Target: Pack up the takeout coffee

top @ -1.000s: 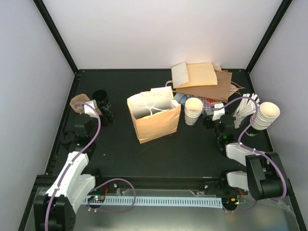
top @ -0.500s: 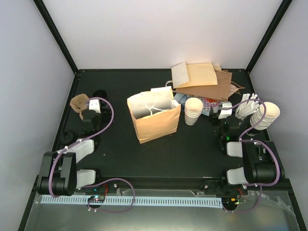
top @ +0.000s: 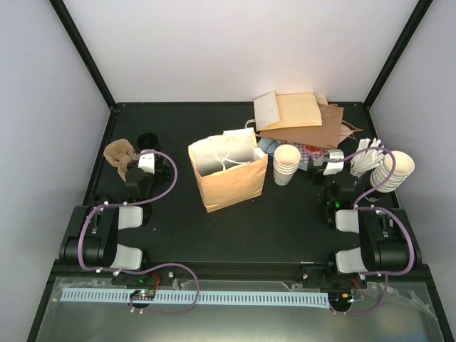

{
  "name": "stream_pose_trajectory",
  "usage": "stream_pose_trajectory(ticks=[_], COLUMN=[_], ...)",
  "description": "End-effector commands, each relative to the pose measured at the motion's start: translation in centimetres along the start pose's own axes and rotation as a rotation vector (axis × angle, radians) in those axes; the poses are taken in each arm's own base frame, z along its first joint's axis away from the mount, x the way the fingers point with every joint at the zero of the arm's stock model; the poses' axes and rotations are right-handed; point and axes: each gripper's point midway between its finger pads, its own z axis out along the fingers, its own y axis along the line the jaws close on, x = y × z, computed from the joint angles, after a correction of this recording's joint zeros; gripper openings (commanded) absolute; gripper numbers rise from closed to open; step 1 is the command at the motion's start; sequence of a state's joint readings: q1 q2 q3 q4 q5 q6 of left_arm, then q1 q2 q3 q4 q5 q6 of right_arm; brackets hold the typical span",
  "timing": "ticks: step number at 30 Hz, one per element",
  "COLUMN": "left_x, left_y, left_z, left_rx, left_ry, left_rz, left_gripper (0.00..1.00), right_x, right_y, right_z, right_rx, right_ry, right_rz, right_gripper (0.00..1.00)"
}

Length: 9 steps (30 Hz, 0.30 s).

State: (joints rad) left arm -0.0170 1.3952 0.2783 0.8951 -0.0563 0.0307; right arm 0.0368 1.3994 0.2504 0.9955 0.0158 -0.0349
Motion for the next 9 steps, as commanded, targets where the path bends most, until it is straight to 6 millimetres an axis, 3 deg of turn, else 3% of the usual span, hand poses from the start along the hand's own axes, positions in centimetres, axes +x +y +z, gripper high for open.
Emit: stream_pose_trajectory(ticks=[1, 9], left_x=[-2.82, -2.76], left_y=[-0.4, -0.43], left_z=[0.13, 0.16], left_rx=[0.026, 0.026], left_ry=[-0.09, -0.086], left_rz=[0.012, 0.01], left_gripper=[0.99, 0.99], right_x=[-1.97, -1.98], right_y=[-0.38, -0.37], right_z=[0.18, 0.16], right_rx=[0.013, 0.013], right_ry=[-0.066, -0.067], right_rz=[0.009, 0.009], right_gripper=[1.0, 1.0])
